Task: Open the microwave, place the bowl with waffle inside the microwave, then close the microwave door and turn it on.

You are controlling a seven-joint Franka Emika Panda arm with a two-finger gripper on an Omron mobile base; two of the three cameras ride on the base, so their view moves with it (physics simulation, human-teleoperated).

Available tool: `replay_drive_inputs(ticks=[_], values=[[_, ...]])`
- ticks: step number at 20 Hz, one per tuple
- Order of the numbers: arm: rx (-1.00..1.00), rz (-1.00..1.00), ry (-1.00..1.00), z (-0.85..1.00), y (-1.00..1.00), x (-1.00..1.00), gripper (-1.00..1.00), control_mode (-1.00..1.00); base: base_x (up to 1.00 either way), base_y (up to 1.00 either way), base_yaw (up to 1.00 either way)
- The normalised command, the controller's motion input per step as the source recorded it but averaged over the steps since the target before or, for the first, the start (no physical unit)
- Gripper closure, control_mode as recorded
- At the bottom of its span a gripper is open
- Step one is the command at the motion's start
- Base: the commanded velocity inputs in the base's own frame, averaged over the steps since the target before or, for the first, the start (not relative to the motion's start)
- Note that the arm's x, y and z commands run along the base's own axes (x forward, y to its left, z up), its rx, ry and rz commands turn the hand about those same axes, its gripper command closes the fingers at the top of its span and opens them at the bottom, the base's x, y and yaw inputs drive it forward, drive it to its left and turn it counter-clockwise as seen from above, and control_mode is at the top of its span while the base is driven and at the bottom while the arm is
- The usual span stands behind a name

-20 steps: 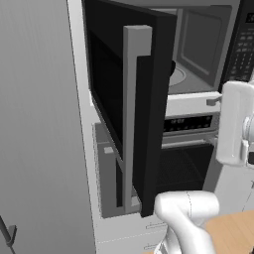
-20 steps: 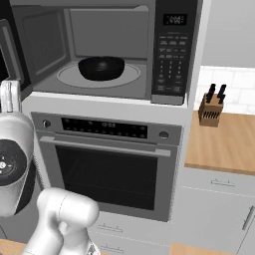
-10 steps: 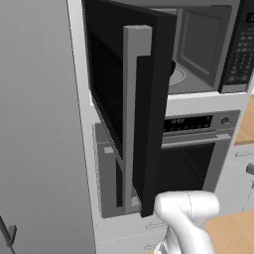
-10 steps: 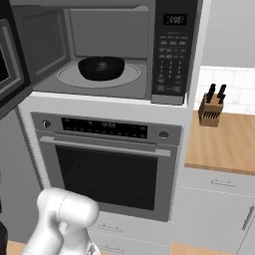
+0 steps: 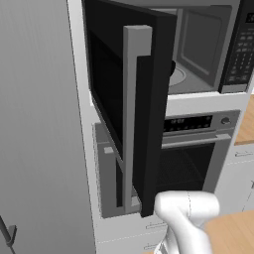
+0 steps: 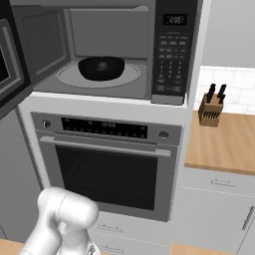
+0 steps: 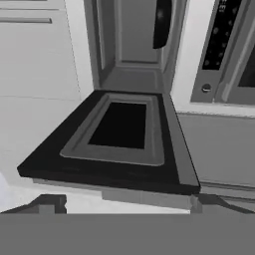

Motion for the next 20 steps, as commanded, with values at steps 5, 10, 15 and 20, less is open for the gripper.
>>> replay_drive_inputs(ticks=[5,10,15,20], values=[[0.33,-0.14,-0.4,-1.0,0.85,-0.21,-1.0,-1.0,0.0,0.0,0.0],[0.09,-0.19,-0.33,-1.0,0.99,0.96,-1.0,-1.0,0.0,0.0,0.0],[0.04,-0.16,-0.35,-1.0,0.98,1.0,-1.0,-1.0,0.0,0.0,0.0],[0.03,-0.14,-0.32,-1.0,0.98,1.0,-1.0,-1.0,0.0,0.0,0.0]])
